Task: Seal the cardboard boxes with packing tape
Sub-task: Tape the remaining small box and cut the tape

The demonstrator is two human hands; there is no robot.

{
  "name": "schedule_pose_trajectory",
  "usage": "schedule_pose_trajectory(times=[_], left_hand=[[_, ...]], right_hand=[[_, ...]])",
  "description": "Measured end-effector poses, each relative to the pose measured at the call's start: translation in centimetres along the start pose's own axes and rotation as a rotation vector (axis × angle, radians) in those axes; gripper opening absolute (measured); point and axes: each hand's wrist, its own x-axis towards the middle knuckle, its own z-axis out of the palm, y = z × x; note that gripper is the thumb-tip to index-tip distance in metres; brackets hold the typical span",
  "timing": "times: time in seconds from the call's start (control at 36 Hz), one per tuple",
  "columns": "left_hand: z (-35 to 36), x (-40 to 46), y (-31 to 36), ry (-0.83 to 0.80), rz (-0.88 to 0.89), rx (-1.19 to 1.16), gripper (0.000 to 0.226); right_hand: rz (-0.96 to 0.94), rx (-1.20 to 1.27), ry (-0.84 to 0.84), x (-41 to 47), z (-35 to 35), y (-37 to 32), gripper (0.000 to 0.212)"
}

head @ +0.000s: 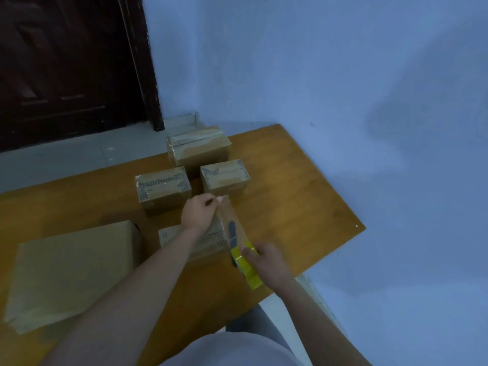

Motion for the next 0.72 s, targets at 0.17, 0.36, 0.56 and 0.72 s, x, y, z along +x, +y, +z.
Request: schedule_pose_trajectory(times=[0.17,0.36,0.56,0.72], left_hand=[[0.7,0.1,-1.2,0.030,-0.040,0.000,0.025],[1.1,0.7,-1.5,0.056,-0.086,-0.027,0.022],[1.1,1.0,-1.5,0.047,-0.137,-0.051,0.024],[1.3,1.0,-1.7,0.066,-0.147,-0.052,0.026]], right_hand=[[0.097,0.288,-0.125,0.2,1.7,1.1,0.019],[0.096,0.302,-0.144,0.6,2.4,1.5,0.017],[0.137,0.266,-0.133,1.1,3.1,2.0,0.021],[0.136,0.293,-0.158,1.5,3.1,2.0,0.018]])
